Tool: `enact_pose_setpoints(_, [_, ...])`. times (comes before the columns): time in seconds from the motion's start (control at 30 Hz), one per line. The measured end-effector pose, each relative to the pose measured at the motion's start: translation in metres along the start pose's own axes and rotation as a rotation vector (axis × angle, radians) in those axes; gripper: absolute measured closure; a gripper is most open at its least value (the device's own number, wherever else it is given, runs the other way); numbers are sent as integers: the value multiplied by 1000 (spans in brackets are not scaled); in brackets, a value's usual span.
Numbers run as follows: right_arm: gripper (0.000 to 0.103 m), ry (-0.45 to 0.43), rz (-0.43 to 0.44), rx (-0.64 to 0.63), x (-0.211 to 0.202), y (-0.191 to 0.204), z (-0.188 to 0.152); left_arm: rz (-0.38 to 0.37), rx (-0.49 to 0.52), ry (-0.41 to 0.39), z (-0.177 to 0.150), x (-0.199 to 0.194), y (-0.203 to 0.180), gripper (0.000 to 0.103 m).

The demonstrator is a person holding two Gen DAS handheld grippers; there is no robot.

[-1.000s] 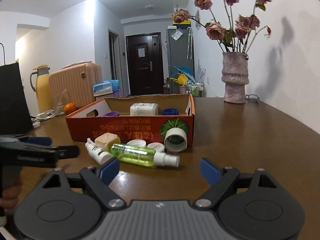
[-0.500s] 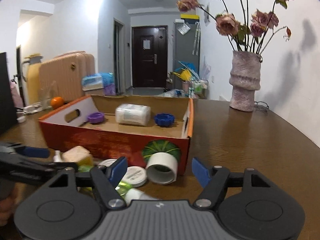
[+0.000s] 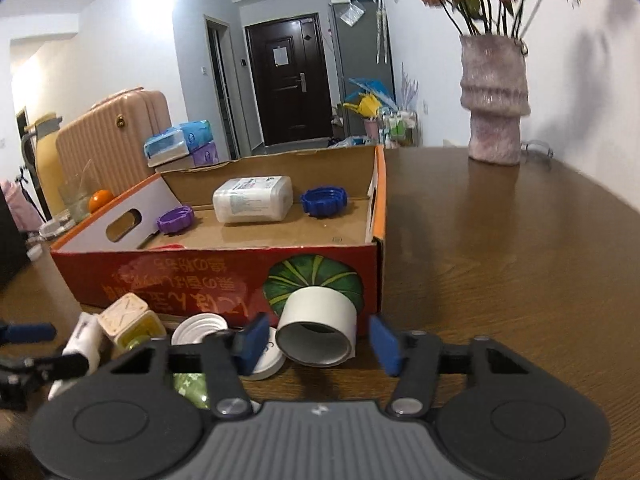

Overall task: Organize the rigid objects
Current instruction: 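Grasp the white spray bottle with the left tool while the right tool grasps the white tape roll, then carry the spray bottle and tape roll into the box and open both tools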

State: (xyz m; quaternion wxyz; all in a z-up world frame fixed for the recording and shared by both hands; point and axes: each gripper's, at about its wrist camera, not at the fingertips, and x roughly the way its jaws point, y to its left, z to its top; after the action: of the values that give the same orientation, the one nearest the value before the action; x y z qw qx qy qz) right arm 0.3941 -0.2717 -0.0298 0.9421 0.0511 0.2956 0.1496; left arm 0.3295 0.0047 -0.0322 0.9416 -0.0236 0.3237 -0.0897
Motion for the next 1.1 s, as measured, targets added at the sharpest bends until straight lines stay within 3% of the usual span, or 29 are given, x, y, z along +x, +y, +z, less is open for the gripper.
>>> enact_pose_setpoints(0.13, [60, -8, -5, 9, 0, 1, -3, -25, 60, 6, -7, -6, -14, 57])
enact_pose_setpoints(0.37, [60, -70, -7, 75, -29, 4, -15, 24, 116, -1, -23, -23, -32, 73])
enact_pose_setpoints(0.47, [60, -90, -6, 76, -47, 10, -22, 17, 103, -11, -29, -35, -30, 75])
enact_pose_setpoints(0.7, [60, -149, -21, 27, -92, 31, -30, 41, 134, -116, -38, -79, -37, 75])
enact_pose_setpoints(1.1, [60, -231, 32, -83, -179, 92, -55, 95, 88, -264, -53, -166, -26, 75])
